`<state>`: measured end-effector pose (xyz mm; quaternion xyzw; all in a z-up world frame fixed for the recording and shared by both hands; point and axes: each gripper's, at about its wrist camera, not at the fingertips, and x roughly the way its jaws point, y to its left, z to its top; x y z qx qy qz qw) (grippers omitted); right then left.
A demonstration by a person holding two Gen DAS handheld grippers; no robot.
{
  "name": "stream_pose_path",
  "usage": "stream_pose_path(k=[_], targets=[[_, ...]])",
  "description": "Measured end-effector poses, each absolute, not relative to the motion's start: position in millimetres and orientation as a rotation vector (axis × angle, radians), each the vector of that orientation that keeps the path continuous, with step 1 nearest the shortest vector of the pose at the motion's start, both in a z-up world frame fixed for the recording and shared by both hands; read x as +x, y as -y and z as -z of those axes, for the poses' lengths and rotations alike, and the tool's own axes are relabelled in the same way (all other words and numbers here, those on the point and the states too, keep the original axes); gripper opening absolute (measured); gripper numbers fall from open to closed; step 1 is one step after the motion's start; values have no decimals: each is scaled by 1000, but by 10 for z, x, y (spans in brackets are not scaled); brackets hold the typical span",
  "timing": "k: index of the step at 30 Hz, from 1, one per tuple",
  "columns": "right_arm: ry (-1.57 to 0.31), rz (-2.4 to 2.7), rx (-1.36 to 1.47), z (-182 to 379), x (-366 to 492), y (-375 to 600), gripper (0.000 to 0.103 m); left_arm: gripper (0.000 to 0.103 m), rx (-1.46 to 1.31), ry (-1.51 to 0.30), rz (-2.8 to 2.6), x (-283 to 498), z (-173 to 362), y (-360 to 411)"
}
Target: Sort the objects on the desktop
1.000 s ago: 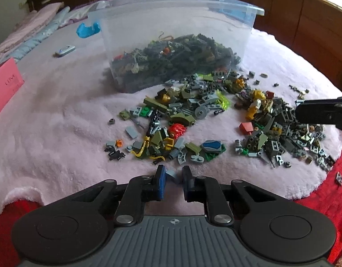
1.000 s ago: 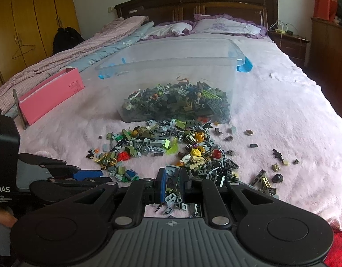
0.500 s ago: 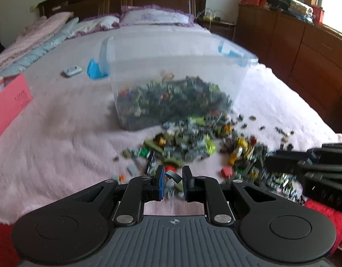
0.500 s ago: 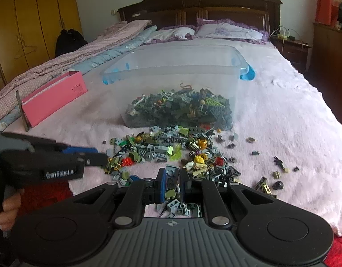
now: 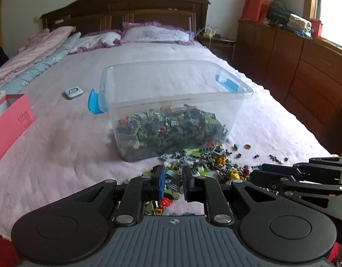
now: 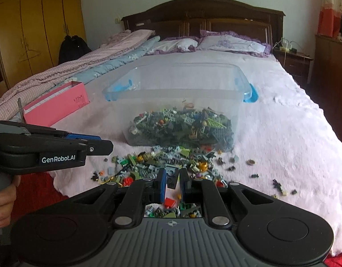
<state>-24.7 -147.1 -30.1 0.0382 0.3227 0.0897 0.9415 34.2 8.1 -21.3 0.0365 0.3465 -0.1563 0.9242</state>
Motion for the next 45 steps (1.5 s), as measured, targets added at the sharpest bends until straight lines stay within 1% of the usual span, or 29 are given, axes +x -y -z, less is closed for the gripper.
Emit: stream_pose_path(k=[16,25,37,45], targets=[[-577,-164,36,-29,6,1528,14,18,89,-619,312,493,33,-5],[-552,-176,8,-142,182,1520,14,18,73,-602,316,613,-39,13],[-508,-171,-5,-274,566,1555,14,18,83,-498,301,1037,-331,77],[-501,-163,-17,-310,923,1554,14,18,92,-508,286,1307,-289,162]])
